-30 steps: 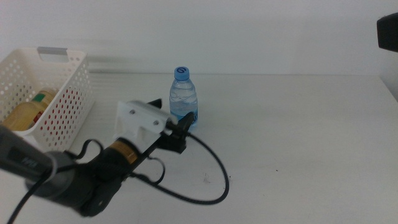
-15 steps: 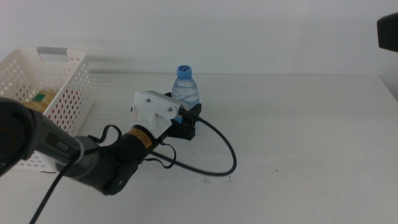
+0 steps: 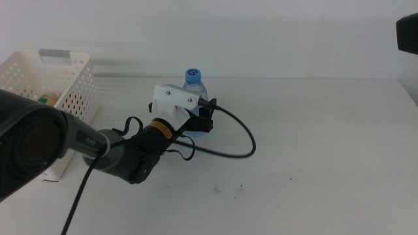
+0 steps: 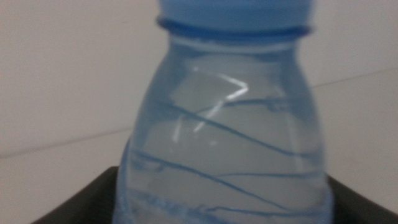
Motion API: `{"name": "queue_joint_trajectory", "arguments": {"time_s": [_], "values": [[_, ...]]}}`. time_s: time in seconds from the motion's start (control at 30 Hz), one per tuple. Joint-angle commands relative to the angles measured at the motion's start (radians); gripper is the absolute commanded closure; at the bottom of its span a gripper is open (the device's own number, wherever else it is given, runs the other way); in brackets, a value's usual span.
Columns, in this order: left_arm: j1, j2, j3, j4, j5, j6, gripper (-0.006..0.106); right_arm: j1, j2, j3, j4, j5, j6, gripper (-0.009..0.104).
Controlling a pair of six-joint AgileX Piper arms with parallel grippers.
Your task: Use arms to grab the bottles and put them into the dustbin to the left of the table.
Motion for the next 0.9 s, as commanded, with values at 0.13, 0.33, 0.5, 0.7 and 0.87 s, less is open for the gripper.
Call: {"name": "queue_joint_trajectory", "arguments": {"time_s": [0.13, 0.33, 0.5, 0.7, 0.87], "values": [[0.000, 0.031, -0.056, 0.032, 0.043, -0.071, 0.045, 0.002, -0.003, -0.006, -0.002, -0.011, -0.004, 0.020], [0.000, -0.052, -0.039, 0.040, 0.113, -0.043, 0.100, 0.002, -0.003, -0.006, -0.002, -0.011, -0.004, 0.020], [0.000, -0.234, 0.004, 0.060, 0.319, -0.031, 0.102, 0.002, -0.003, -0.006, -0.002, -0.011, -0.004, 0.020], [0.000, -0.449, 0.004, 0.079, 0.670, -0.033, 0.102, 0.002, -0.003, -0.006, -0.002, -0.011, -0.004, 0.020], [0.005, -0.598, -0.006, 0.058, 0.845, -0.033, 0.102, 0.002, -0.003, -0.006, -0.002, -0.011, -0.004, 0.020]]}}
